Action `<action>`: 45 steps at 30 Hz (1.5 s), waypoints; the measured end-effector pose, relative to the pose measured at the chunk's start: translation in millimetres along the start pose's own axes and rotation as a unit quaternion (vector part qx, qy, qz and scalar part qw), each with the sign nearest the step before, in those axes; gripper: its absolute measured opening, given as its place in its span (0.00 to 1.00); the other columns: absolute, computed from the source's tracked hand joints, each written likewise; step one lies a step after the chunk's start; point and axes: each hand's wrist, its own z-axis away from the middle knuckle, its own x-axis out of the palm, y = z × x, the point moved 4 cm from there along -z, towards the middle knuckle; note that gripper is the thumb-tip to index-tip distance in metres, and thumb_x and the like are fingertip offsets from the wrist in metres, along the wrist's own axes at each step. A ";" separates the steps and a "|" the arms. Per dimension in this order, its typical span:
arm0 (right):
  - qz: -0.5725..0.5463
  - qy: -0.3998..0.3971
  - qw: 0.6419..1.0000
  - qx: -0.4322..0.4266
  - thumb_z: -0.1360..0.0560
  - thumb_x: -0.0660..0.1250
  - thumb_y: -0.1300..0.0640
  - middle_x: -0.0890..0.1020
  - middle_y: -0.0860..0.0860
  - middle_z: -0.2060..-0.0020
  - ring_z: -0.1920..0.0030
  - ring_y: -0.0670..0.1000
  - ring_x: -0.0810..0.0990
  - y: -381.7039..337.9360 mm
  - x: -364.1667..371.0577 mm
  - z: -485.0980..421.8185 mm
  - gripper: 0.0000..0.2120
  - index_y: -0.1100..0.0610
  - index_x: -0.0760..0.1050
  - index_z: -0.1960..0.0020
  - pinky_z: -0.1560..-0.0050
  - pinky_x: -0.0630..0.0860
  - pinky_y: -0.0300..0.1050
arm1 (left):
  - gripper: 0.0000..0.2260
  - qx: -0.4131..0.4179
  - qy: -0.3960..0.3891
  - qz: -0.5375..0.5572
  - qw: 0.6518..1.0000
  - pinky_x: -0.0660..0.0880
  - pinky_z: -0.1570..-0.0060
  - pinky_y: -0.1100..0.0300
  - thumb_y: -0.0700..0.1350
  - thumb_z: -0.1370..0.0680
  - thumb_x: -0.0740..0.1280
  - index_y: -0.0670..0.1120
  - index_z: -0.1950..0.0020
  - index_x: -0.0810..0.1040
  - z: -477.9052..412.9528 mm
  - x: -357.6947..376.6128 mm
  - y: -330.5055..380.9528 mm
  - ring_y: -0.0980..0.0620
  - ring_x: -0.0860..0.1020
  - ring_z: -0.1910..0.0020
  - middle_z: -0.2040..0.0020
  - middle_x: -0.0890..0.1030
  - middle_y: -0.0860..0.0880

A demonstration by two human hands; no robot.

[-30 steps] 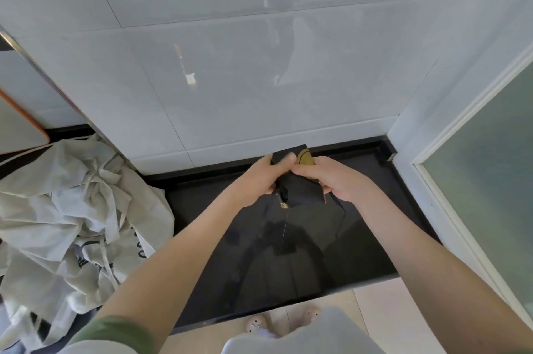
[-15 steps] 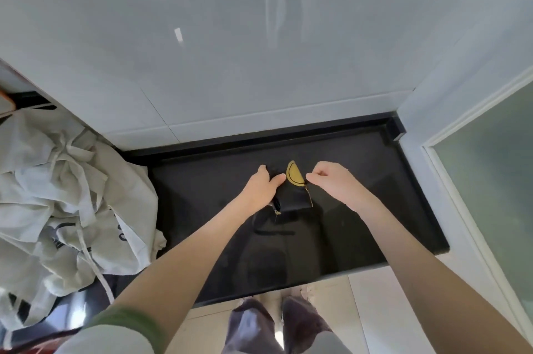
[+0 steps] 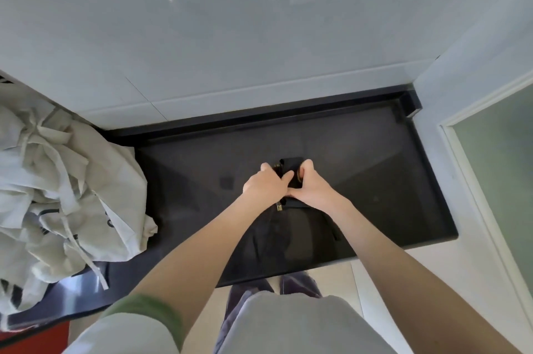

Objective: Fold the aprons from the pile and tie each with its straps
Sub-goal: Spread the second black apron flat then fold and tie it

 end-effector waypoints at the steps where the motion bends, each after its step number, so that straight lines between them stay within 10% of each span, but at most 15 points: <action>1: 0.001 0.013 1.000 0.001 0.29 0.74 0.51 0.71 0.50 0.51 0.56 0.46 0.72 -1.4 1.7 -2.2 0.25 0.56 0.59 0.47 0.60 0.68 0.41 | 0.25 0.011 -0.047 -0.011 0.999 0.70 0.63 0.59 0.61 0.18 0.51 0.40 0.49 0.73 2.6 -2.5 -2.8 0.50 0.77 0.64 0.62 0.78 0.46; 4: 0.037 0.041 0.998 0.009 0.31 0.75 0.51 0.73 0.55 0.44 0.46 0.56 0.75 -0.2 9.1 -8.0 0.28 0.57 0.59 0.45 0.49 0.74 0.51 | 0.21 0.072 -0.089 0.032 0.993 0.65 0.71 0.61 0.54 0.18 0.55 0.42 0.64 0.71 11.2 -20.0 -6.0 0.52 0.68 0.73 0.70 0.70 0.49; 8: 0.083 0.064 0.994 0.011 0.31 0.75 0.47 0.74 0.55 0.43 0.44 0.58 0.76 0.6 12.6 -10.9 0.32 0.57 0.59 0.40 0.47 0.76 0.55 | 0.20 0.194 0.091 0.170 0.962 0.69 0.61 0.65 0.51 0.17 0.57 0.41 0.62 0.75 22.3 -48.0 4.8 0.52 0.74 0.62 0.59 0.73 0.50; 12: 0.043 0.068 0.997 -0.006 0.32 0.76 0.50 0.76 0.51 0.48 0.48 0.54 0.78 2.2 11.8 -10.1 0.27 0.55 0.63 0.43 0.48 0.78 0.52 | 0.19 0.188 -0.049 0.369 0.909 0.73 0.40 0.51 0.51 0.18 0.59 0.46 0.64 0.79 13.1 -12.5 15.5 0.48 0.79 0.48 0.51 0.81 0.46; 16: -0.076 0.014 0.997 -0.028 0.27 0.72 0.58 0.77 0.48 0.53 0.50 0.48 0.78 9.7 0.8 -1.5 0.18 0.52 0.66 0.44 0.51 0.74 0.41 | 0.17 0.114 -0.130 0.566 0.806 0.73 0.42 0.52 0.50 0.17 0.58 0.44 0.55 0.82 -5.4 13.5 23.6 0.50 0.78 0.52 0.56 0.81 0.48; 30: -0.269 0.062 0.960 0.042 0.22 0.66 0.50 0.80 0.50 0.53 0.54 0.47 0.78 31.1 -20.0 19.7 0.11 0.54 0.75 0.43 0.55 0.73 0.38 | 0.37 0.143 -0.296 0.501 0.801 0.48 0.23 0.51 0.68 0.22 0.36 0.49 0.32 0.74 -4.4 19.0 42.4 0.49 0.57 0.24 0.24 0.64 0.48; 34: -0.287 -0.001 0.954 0.091 0.21 0.65 0.53 0.75 0.52 0.61 0.72 0.44 0.65 28.3 -14.6 22.0 0.08 0.57 0.75 0.47 0.73 0.61 0.37 | 0.37 0.161 -0.296 0.489 0.804 0.52 0.24 0.51 0.67 0.22 0.35 0.52 0.35 0.77 -4.8 22.6 43.7 0.49 0.62 0.27 0.29 0.71 0.50; 45: -0.206 0.063 0.963 0.163 0.22 0.61 0.58 0.67 0.50 0.70 0.74 0.46 0.60 27.3 -26.1 19.6 0.06 0.60 0.73 0.49 0.76 0.58 0.38 | 0.10 0.205 -0.160 0.445 0.857 0.72 0.50 0.68 0.33 0.19 0.56 0.44 0.46 0.74 -9.7 25.8 35.8 0.55 0.74 0.53 0.52 0.77 0.50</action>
